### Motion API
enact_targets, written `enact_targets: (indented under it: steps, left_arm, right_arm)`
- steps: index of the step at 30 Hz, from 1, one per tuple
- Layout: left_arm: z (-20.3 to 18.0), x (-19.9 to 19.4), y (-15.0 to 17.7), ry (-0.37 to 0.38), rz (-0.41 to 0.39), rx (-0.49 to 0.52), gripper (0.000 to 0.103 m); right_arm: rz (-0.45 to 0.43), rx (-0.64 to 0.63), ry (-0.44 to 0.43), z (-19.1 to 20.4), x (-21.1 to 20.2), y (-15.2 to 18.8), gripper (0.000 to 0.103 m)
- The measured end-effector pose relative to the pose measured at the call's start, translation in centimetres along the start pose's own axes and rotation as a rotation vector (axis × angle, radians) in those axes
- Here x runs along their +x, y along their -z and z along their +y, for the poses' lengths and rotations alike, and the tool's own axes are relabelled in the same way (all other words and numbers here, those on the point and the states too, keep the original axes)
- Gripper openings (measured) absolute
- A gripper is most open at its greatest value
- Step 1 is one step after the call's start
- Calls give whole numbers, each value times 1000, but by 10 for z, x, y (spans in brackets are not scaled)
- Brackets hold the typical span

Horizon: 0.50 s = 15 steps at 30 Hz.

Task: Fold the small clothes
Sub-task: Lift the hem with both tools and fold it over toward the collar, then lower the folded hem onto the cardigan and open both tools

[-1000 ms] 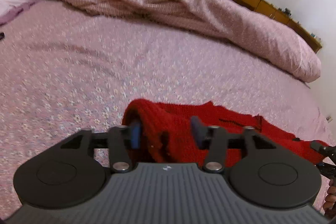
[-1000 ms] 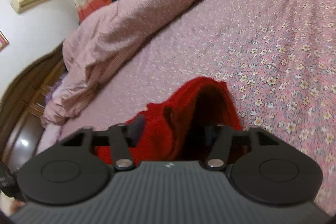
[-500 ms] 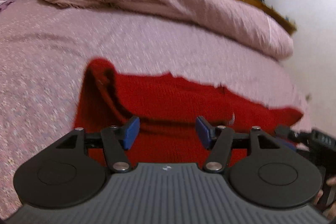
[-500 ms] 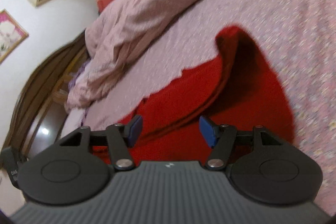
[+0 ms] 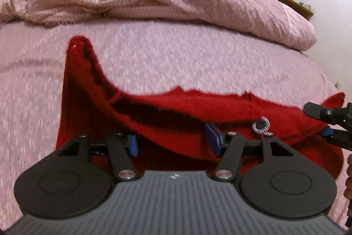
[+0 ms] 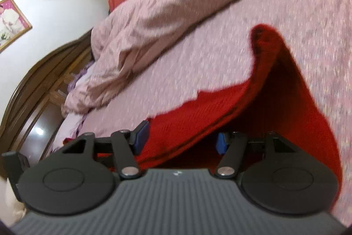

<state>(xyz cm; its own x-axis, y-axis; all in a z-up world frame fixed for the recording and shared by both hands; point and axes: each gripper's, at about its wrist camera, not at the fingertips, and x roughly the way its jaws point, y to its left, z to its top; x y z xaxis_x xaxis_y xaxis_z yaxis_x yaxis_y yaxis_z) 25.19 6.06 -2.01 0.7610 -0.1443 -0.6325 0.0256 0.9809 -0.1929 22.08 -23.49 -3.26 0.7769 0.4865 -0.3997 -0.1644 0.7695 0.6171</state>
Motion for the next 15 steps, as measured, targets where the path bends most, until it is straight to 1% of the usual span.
enact_targets:
  steps: [4, 8, 11, 15]
  left_arm:
    - [1, 12, -22, -25, -27, -8, 65]
    - [5, 8, -36, -24, -51, -24, 65]
    - [7, 0, -40, -35, -58, -11, 65]
    - [11, -10, -35, -45, -46, -9, 65]
  right_arm:
    - [-39, 20, 41, -9, 10, -12, 63]
    - [-67, 29, 69, -17, 12, -18, 63]
    - [-86, 34, 72, -20, 8, -20, 63]
    - [-103, -46, 98, -12, -2, -16, 63]
